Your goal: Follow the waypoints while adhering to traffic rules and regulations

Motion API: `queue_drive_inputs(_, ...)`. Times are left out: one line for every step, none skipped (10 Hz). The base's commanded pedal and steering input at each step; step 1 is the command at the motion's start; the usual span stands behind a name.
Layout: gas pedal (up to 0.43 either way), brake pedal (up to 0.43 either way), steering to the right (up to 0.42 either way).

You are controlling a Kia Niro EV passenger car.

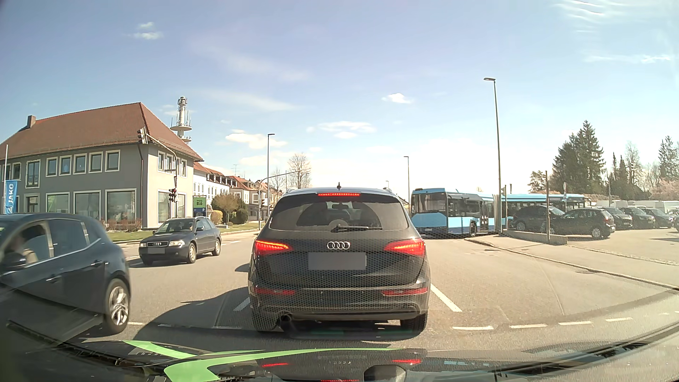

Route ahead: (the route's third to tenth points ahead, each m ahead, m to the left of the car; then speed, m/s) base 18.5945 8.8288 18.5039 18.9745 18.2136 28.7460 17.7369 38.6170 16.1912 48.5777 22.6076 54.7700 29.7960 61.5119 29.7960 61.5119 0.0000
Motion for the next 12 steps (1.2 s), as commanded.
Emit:
queue_drive_inputs(0.0, 0.311, -0.001)
queue_drive_inputs(0.0, 0.311, -0.001)
queue_drive_inputs(0.0, 0.317, -0.001)
queue_drive_inputs(0.0, 0.311, -0.001)
queue_drive_inputs(0.0, 0.311, -0.001)
queue_drive_inputs(0.0, 0.317, -0.001)
queue_drive_inputs(0.0, 0.311, -0.001)
queue_drive_inputs(0.0, 0.311, -0.001)
queue_drive_inputs(0.0, 0.317, -0.001)
queue_drive_inputs(0.0, 0.311, -0.001)
queue_drive_inputs(0.0, 0.311, -0.001)
queue_drive_inputs(0.0, 0.317, -0.001)
